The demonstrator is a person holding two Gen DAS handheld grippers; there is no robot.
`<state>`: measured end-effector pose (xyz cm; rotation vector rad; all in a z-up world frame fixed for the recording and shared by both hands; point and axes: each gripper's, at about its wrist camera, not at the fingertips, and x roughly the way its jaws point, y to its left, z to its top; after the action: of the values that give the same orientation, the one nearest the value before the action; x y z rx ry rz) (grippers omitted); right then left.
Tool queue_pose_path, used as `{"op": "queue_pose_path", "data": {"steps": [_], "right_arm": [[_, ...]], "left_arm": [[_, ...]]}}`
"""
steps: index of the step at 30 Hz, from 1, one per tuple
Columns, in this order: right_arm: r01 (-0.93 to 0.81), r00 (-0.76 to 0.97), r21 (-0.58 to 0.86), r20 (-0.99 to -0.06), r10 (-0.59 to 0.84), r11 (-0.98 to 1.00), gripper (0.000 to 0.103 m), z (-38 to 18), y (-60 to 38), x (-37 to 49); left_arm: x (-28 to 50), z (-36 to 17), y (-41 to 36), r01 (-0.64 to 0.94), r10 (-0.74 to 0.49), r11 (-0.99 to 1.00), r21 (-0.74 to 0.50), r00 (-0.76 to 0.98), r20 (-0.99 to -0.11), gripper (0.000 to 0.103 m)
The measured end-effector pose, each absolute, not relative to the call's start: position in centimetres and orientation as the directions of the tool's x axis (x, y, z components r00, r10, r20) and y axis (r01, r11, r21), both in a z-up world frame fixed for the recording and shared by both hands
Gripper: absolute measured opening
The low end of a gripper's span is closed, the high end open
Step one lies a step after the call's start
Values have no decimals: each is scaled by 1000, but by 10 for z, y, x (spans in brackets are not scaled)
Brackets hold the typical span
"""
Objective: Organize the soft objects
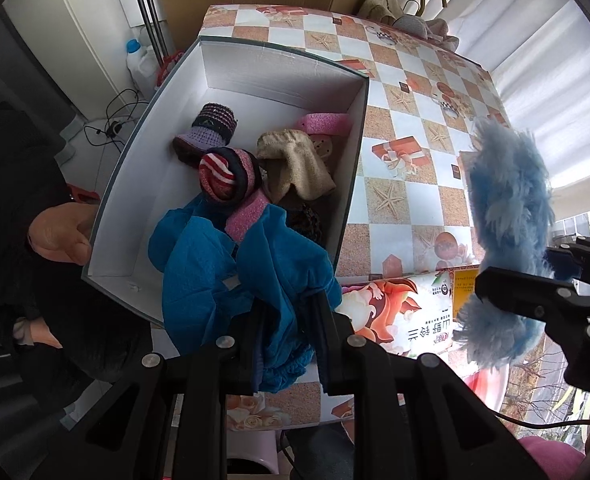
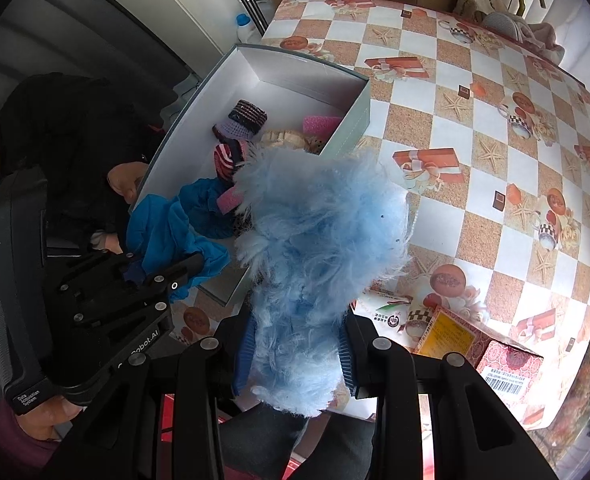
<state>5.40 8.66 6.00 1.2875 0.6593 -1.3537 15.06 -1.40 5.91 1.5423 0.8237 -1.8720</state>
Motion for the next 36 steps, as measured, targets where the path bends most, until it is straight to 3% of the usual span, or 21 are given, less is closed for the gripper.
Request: {"op": "queue_pose_path", "data": {"steps": [36], "right_arm": [[940, 206, 270, -936, -285, -210, 36, 49, 40, 46]], "left_arm": [[151, 36, -49, 814, -46, -577, -59, -104, -993, 23]]}}
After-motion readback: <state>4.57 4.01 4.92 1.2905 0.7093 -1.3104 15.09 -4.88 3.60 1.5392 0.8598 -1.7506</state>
